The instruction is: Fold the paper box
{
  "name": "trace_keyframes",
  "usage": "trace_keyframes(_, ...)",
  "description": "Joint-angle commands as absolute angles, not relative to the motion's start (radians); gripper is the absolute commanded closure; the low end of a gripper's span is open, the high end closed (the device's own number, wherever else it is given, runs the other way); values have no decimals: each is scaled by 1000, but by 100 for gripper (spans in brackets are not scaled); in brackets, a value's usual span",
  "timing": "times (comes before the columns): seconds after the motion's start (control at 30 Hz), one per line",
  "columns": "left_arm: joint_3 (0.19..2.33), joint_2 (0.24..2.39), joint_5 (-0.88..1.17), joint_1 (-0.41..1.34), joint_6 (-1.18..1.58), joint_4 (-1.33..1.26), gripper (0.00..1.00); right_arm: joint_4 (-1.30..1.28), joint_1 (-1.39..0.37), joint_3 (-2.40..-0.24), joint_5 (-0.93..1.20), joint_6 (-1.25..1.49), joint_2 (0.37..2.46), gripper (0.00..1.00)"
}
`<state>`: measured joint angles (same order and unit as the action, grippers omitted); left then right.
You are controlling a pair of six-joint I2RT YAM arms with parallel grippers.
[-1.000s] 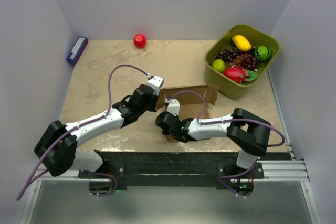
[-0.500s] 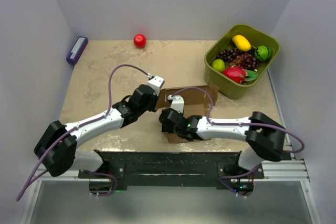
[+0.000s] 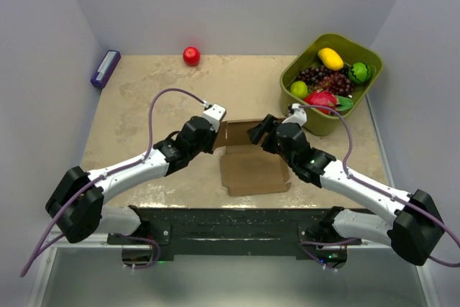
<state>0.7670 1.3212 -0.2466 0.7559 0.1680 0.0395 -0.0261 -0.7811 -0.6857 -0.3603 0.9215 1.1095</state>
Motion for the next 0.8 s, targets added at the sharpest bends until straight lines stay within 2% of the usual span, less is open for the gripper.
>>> trace_keyframes(0.0, 781, 1293, -267, 764, 141, 15, 100, 151, -720, -678, -258, 989, 1092, 25)
trace_keyframes(0.4, 776, 1290, -285, 773, 137, 15, 100, 336, -672, -666, -264, 1181, 1193, 26)
trace_keyframes(0.77, 773, 1289, -287, 778, 137, 15, 100, 356, -663, -634, -325, 1235, 1239, 29)
